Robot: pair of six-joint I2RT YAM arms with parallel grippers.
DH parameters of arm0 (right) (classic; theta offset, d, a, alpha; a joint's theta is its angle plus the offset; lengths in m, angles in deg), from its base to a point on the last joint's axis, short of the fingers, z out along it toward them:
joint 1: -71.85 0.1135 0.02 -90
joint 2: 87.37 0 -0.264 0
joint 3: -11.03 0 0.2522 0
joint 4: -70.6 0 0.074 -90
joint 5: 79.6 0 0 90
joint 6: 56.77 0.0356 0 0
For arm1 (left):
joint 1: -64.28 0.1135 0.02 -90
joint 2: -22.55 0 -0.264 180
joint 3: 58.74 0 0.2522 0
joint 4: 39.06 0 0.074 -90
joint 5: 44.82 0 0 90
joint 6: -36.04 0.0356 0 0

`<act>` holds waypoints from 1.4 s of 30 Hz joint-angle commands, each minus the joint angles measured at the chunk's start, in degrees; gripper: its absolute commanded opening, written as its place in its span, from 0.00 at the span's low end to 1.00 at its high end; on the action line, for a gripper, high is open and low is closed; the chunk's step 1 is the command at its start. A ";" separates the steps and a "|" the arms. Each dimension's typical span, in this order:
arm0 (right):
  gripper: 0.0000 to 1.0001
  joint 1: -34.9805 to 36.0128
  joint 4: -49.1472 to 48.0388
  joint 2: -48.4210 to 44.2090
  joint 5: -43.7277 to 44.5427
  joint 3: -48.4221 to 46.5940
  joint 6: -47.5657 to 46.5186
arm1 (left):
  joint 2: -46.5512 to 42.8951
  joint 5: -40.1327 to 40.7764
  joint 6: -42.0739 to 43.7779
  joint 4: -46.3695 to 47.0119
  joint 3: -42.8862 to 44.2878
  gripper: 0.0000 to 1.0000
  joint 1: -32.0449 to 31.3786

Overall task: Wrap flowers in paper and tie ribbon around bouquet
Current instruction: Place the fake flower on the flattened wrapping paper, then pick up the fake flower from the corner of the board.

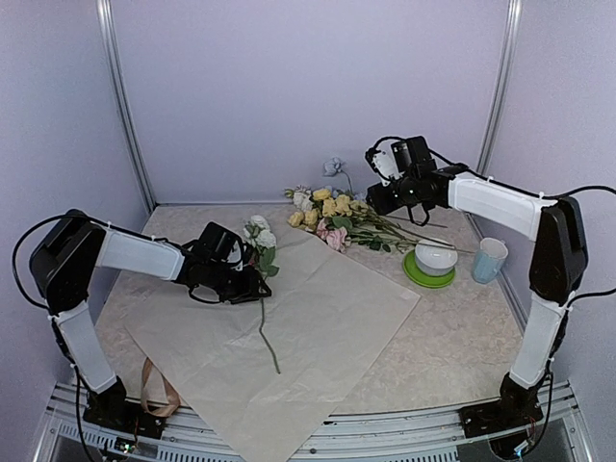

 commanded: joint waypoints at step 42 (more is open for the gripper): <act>0.58 -4.58 24.76 17.62 -5.74 -15.46 -29.02 | -10.69 18.85 8.79 -10.34 6.01 0.90 -3.35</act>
